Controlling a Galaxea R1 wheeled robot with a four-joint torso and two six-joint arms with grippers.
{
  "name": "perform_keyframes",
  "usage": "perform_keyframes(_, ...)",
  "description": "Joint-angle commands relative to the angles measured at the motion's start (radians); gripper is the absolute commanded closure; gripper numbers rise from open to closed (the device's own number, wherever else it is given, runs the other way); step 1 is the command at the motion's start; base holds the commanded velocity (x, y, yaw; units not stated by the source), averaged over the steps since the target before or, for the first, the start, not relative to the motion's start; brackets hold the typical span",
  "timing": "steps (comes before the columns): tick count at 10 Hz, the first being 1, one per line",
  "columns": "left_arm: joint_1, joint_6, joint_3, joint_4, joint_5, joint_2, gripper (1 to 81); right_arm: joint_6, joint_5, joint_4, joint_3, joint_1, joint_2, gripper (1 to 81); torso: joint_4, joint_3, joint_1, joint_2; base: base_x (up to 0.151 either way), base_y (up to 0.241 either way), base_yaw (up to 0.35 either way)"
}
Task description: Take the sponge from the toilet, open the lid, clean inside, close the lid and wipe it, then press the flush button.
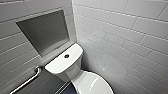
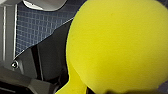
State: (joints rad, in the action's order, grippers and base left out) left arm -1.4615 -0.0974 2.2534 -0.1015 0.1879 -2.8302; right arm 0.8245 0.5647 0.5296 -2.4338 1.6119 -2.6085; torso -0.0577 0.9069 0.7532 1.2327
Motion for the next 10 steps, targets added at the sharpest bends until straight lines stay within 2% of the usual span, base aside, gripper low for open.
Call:
perform_keyframes(1, -0.015, 0.010, -0.015, -0.006, -0.070, 0.009, 1.0, -0.002, -0.028, 0.084, -0.010, 0.069, 0.005, 81.1, 0.000, 0.000, 0.000, 0.000, -0.070, 0.000, 0.000)
perform_keyframes(6, -0.015, 0.010, -0.015, -0.007, -0.070, 0.003, 1.0, -0.004, -0.031, 0.087, -0.022, 0.067, -0.008, 81.1, 0.000, -0.001, -0.001, 0.000, -0.071, 0.000, 0.000)
perform_keyframes(10, -0.015, 0.010, -0.015, -0.006, -0.070, 0.003, 1.0, -0.004, -0.035, 0.089, -0.025, 0.069, -0.011, 81.1, 0.000, -0.001, -0.002, 0.001, 0.000, 0.000, 0.000)
